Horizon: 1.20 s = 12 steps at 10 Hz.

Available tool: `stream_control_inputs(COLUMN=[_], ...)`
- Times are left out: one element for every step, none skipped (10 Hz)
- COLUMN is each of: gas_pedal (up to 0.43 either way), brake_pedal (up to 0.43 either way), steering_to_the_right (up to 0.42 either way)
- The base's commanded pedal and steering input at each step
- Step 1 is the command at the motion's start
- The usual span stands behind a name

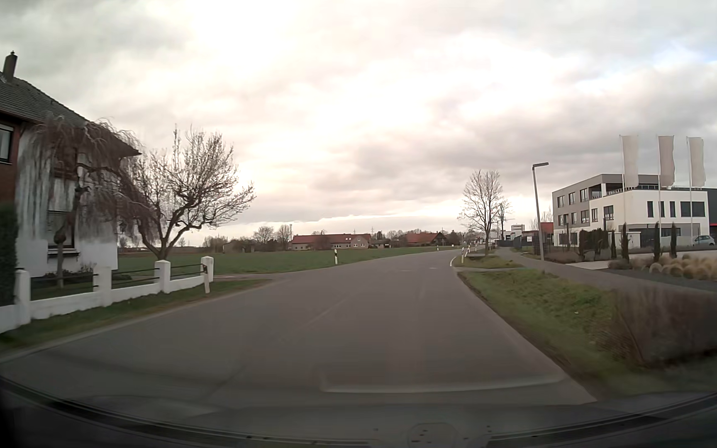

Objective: Follow the waypoints while adhering to traffic rules and regulations

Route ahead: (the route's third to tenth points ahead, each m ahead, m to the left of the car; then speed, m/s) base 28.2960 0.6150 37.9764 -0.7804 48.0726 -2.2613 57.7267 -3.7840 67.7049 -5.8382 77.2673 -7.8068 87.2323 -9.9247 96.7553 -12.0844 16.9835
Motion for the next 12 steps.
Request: stream_control_inputs(gas_pedal=[0.079, 0.087, 0.098, 0.098, 0.118, 0.130, 0.130, 0.138, 0.150, 0.150, 0.150, 0.157], brake_pedal=[0.000, 0.000, 0.000, 0.000, 0.000, 0.000, 0.000, 0.000, 0.000, 0.000, 0.000, 0.000], steering_to_the_right=[0.017, 0.020, 0.022, 0.022, 0.022, 0.022, 0.022, 0.020, 0.020, 0.019, 0.019, 0.018])
